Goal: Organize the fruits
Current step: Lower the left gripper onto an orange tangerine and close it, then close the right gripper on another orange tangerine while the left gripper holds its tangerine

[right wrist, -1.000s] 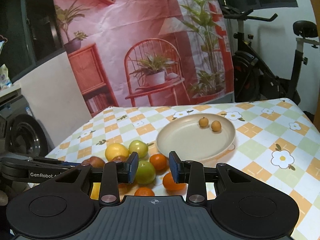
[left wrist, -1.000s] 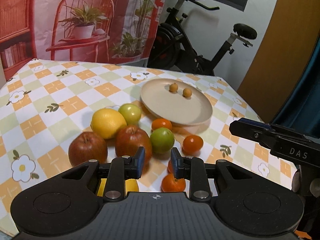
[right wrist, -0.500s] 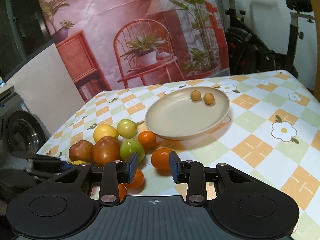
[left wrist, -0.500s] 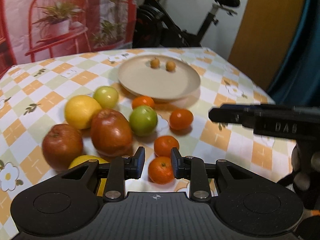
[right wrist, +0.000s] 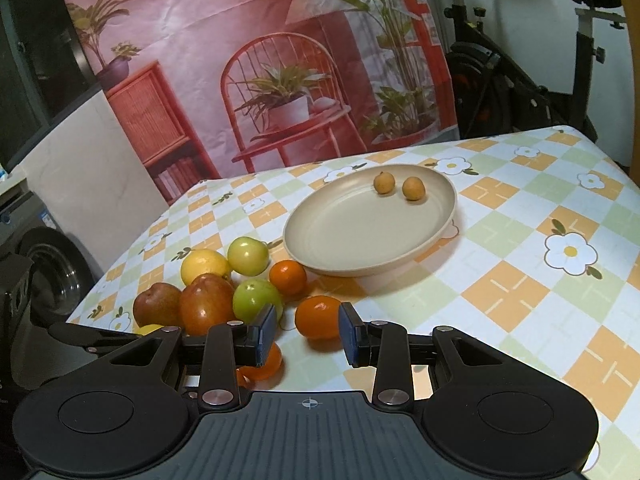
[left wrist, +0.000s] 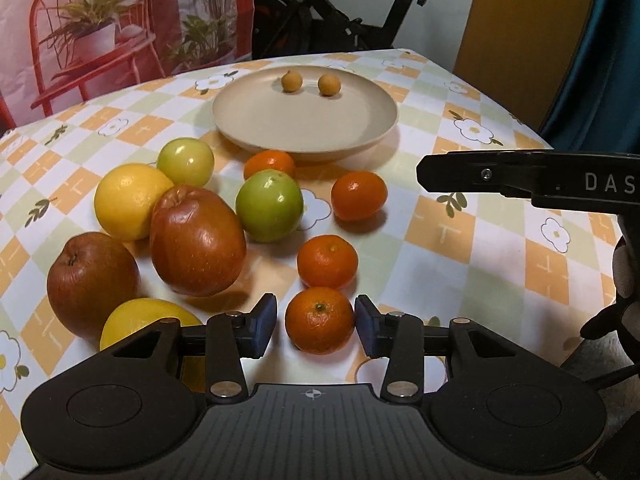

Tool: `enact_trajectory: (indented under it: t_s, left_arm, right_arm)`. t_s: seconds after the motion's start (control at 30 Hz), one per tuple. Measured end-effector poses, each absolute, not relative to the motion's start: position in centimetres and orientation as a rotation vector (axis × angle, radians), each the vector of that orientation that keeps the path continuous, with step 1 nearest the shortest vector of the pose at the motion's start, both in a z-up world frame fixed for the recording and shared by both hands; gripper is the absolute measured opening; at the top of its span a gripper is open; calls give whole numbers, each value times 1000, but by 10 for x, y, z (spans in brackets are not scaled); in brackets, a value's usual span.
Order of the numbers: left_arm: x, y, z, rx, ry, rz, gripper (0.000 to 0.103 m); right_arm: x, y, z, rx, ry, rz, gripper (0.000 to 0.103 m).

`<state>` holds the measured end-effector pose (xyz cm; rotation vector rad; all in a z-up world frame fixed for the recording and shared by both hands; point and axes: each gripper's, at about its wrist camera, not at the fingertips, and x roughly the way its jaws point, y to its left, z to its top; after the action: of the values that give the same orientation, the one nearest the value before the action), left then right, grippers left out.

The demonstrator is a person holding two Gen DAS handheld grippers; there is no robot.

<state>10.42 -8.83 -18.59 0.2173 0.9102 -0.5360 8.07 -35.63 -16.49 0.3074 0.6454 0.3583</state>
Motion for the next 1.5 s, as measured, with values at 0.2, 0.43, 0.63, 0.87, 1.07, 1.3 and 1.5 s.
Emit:
enact_trajectory:
  t_s: [0.2, 0.43, 0.63, 0.87, 1.07, 1.3, 1.5]
  left_arm:
    - [103, -86, -184, 204, 893, -542, 39]
    - [100, -72, -164, 135, 797, -490, 39]
    - [102, -51, -141, 66, 712, -417, 39]
    - [107, -32, -123, -10, 652, -351, 39]
    - [107, -27, -120, -32, 625, -346, 39]
    - [107, -20, -125, -56, 625, -349, 39]
    - [110, -17, -127, -72, 633, -349, 39]
  right_arm:
    - [82, -355, -166, 313, 665, 367, 32]
    - [96, -344, -165, 267, 741, 424, 33]
    - [122, -324, -160, 188, 840, 493, 33]
    - [147, -293, -162, 65, 969, 559, 34]
    - [154, -270, -167, -29, 1038, 596, 39]
    - [157, -260, -177, -76, 1095, 585, 38]
    - [161, -259, -179, -88, 1108, 577, 38]
